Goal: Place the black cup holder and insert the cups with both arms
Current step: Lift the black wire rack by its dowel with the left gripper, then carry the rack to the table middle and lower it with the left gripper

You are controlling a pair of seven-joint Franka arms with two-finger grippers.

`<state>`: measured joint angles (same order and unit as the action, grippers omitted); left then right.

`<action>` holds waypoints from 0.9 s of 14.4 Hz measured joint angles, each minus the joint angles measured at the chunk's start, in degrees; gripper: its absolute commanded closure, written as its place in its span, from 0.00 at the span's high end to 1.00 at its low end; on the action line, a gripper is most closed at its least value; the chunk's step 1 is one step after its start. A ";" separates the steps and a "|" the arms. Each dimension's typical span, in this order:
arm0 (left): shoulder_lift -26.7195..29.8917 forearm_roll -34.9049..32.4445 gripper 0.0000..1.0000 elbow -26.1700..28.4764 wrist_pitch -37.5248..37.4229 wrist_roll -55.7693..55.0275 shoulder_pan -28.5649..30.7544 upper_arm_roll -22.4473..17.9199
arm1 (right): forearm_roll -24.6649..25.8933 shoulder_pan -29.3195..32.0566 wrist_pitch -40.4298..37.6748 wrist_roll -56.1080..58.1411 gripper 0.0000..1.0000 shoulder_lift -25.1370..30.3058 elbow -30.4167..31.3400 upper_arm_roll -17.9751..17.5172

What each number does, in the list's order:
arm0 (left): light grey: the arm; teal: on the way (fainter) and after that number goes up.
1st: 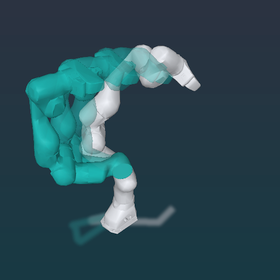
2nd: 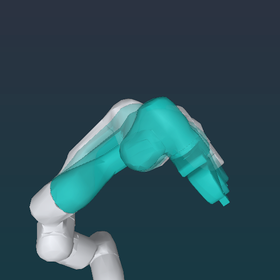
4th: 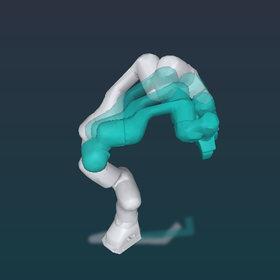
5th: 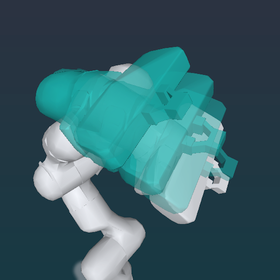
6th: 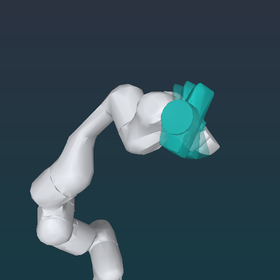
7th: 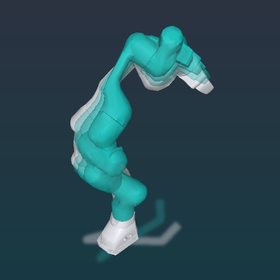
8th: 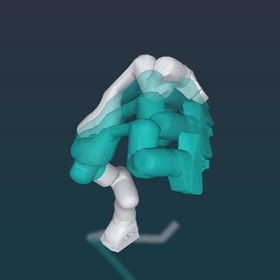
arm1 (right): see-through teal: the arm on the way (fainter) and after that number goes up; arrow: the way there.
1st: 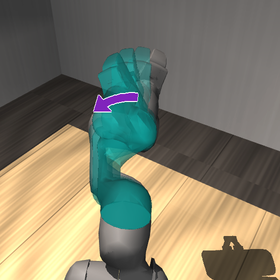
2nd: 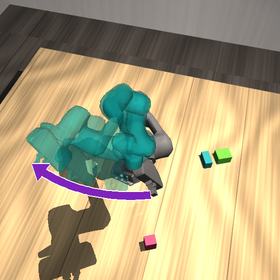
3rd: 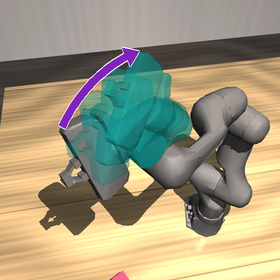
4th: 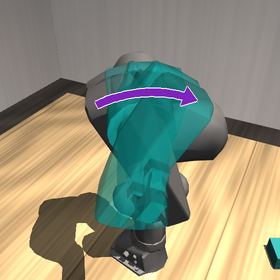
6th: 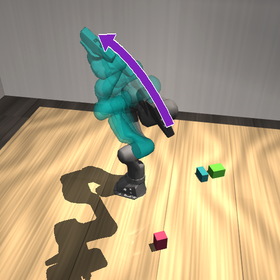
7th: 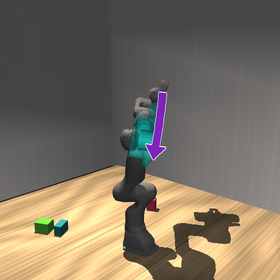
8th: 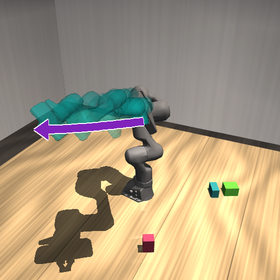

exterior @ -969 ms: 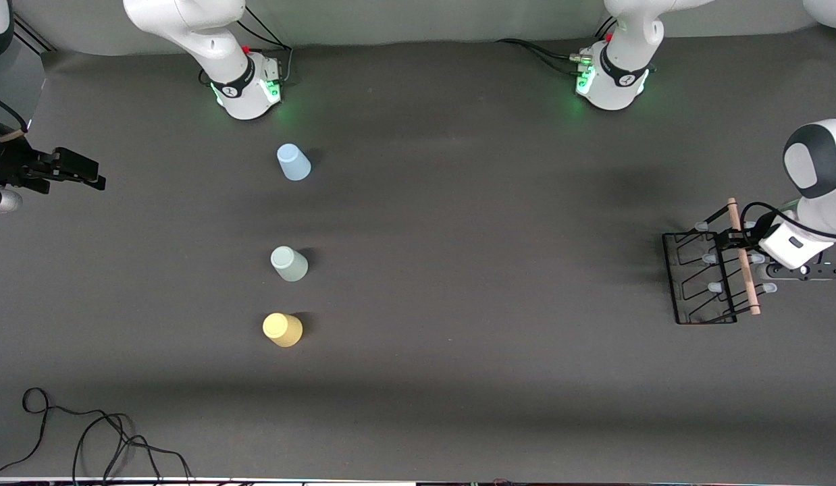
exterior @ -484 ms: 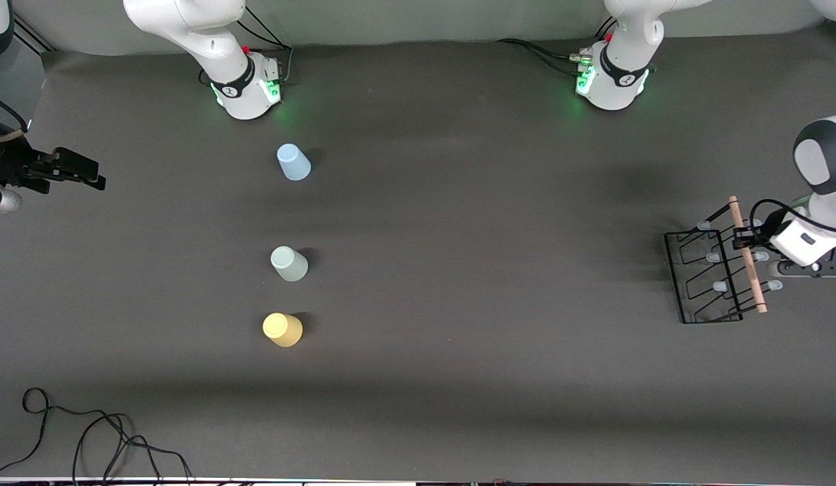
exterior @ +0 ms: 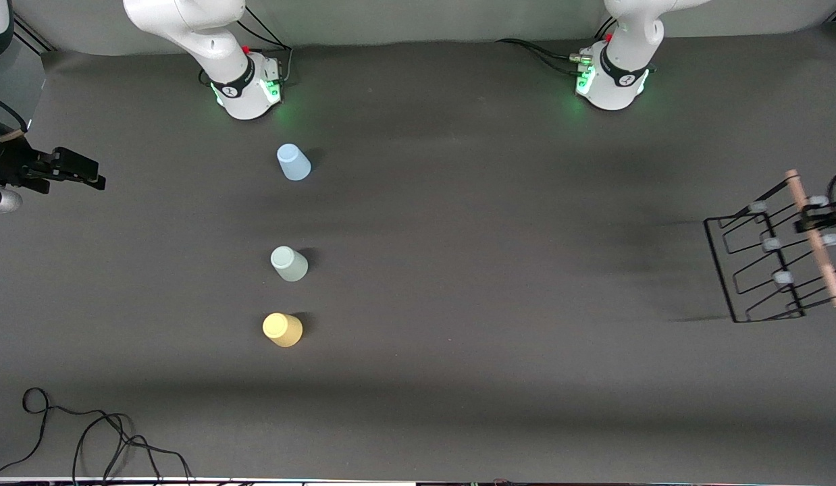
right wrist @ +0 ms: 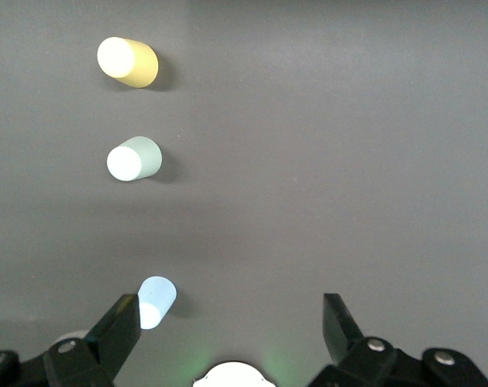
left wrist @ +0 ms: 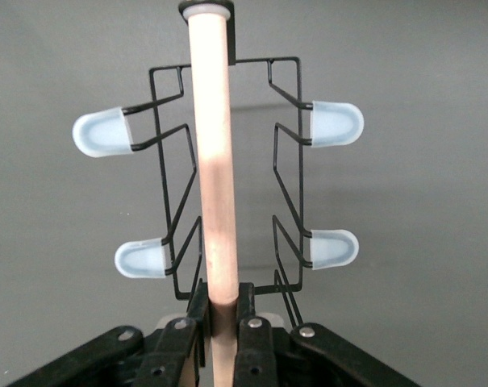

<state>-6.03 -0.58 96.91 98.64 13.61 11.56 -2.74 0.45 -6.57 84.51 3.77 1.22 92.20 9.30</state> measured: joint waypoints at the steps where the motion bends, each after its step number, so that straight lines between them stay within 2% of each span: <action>1: 0.03 1.49 0.00 -1.48 -1.39 0.00 -0.21 0.52 | 0.00 0.00 0.00 0.00 1.00 0.00 0.00 0.01; 3: -0.13 4.08 0.00 -2.42 -1.93 -1.23 -1.47 2.40 | 0.00 0.01 0.00 0.00 1.00 0.00 0.00 0.05; 7: -1.16 5.04 0.00 -4.04 -1.83 -12.26 -7.65 8.83 | 0.00 0.02 -0.02 0.00 1.00 0.00 -0.02 0.12; 10: -5.42 5.11 0.00 -7.74 -1.01 -28.55 -16.54 13.47 | 0.00 0.02 -0.04 0.00 1.00 0.00 -0.06 0.21; 13: -13.85 5.07 0.00 -14.07 2.19 -45.00 -29.04 14.67 | 0.00 0.03 -0.04 0.00 1.00 0.00 -0.07 0.26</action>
<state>-19.89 4.50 82.84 100.83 -31.39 -17.49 11.93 0.45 -6.54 84.46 3.77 1.22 92.13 9.57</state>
